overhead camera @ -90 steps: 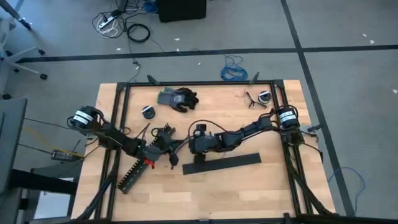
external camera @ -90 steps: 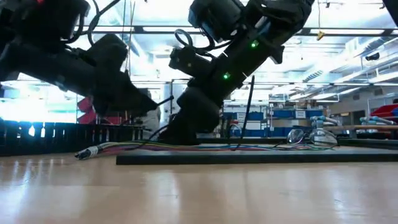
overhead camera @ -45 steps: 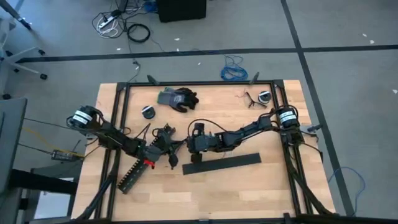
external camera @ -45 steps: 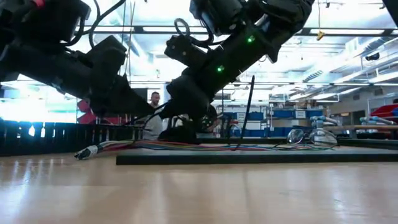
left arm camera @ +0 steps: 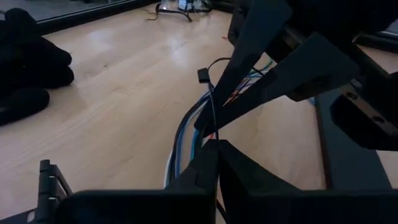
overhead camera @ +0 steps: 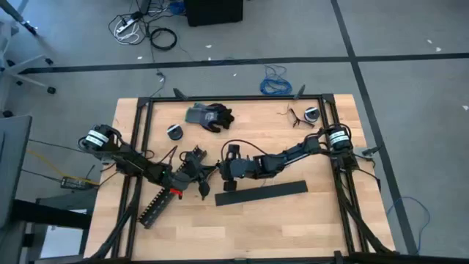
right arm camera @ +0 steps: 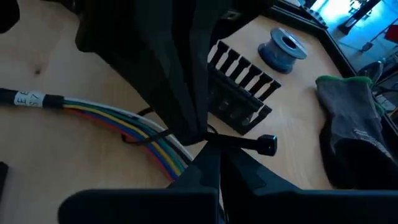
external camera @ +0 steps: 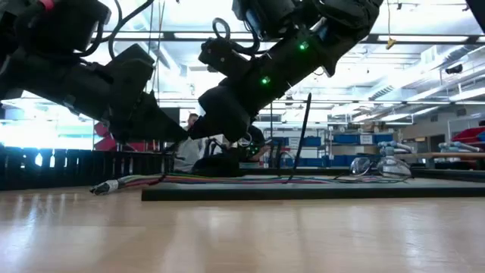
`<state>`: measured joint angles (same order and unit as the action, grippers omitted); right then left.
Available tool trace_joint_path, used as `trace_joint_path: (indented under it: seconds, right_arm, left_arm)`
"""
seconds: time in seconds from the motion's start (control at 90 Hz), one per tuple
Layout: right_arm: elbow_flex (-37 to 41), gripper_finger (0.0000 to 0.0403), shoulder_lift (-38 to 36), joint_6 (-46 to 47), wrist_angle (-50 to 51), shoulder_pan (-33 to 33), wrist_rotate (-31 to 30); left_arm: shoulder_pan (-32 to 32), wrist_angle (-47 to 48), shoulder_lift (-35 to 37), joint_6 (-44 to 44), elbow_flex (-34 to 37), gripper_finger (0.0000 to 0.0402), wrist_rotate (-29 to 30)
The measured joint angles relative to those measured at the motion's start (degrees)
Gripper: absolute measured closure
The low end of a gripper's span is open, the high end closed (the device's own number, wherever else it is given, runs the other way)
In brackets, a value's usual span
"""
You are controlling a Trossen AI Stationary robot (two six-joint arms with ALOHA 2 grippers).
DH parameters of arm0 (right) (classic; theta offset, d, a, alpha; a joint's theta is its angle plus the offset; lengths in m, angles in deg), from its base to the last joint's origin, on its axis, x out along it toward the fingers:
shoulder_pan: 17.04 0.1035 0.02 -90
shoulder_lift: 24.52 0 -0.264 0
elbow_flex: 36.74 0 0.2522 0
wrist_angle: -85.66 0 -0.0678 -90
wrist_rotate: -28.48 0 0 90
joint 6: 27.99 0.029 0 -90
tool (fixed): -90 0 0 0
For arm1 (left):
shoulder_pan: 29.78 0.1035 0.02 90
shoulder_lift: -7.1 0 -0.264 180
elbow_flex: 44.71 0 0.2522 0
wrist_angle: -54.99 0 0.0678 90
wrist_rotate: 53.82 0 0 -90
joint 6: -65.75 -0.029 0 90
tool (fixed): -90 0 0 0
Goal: Ziptie cables
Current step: Wrap the other black zip tie on the cable wires
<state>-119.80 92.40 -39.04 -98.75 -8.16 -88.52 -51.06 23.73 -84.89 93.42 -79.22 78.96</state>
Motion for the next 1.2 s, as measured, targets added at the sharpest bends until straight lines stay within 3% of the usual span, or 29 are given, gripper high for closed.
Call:
trace_joint_path:
  seconds: [0.556, 1.2]
  right_arm:
    - [0.0, 0.0403, 0.0, -0.2, -1.2, 0.0, 1.1]
    - [0.0, 0.0403, 0.0, 2.4, 5.3, 0.5, 1.7]
  left_arm:
    - [0.1, -0.1, 0.0, -0.1, 0.0, 0.0401, 0.0]
    - [0.3, 0.9, 0.0, 0.0, 0.0, 0.0401, 0.2]
